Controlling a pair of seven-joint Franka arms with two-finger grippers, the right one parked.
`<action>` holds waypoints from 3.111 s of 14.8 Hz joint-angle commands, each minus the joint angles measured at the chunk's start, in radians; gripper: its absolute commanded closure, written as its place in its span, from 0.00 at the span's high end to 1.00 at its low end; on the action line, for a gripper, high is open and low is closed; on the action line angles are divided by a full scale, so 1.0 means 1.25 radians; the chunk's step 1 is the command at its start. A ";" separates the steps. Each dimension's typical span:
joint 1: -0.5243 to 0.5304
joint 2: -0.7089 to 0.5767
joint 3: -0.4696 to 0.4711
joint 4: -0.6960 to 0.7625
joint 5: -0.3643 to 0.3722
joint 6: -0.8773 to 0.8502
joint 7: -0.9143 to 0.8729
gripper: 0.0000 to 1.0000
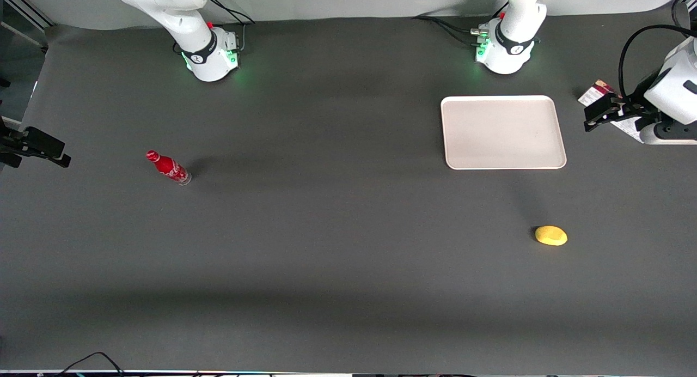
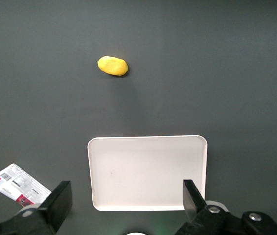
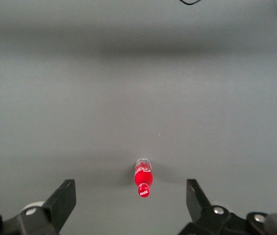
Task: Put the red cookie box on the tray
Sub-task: 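Move the left gripper toward the red-and-white cookie box beside the tray, then lower the open left gripper over the cookie box and close on it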
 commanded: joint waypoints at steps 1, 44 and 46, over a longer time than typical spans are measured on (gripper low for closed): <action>-0.001 0.009 -0.001 0.019 0.004 -0.007 -0.011 1.00; 0.602 0.124 0.020 -0.410 0.101 0.419 -0.011 1.00; 0.634 0.098 0.020 -0.479 0.101 0.467 -0.011 1.00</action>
